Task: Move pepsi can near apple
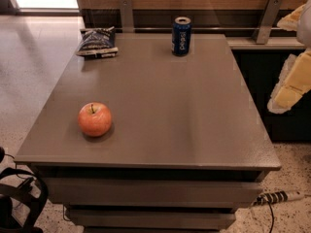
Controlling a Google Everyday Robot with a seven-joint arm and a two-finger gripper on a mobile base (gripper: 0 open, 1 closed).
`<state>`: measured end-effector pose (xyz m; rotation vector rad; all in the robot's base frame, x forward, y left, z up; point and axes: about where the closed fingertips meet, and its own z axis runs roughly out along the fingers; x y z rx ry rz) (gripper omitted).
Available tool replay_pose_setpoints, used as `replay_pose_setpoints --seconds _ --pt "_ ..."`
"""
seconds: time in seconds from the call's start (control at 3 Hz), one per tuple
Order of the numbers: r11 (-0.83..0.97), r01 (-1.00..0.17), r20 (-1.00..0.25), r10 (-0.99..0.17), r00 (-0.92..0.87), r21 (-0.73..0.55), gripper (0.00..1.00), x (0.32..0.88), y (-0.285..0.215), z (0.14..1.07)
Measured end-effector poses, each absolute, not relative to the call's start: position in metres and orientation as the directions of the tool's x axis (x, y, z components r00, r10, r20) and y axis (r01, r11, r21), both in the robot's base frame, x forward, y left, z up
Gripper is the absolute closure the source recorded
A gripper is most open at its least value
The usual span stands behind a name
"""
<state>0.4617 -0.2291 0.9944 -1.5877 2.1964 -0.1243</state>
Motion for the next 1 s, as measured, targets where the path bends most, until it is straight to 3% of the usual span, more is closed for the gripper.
replay_pose_setpoints --seconds 0.33,1.0 --pt "0.45 -0.838 -0.41 -0.858 -0.31 -0.308 0.0 0.489 -0.249 0.984" --pt "0.652 -0.725 -0.745 -0.594 -0.305 -0.223 0.0 0.546 -0.265 0.949"
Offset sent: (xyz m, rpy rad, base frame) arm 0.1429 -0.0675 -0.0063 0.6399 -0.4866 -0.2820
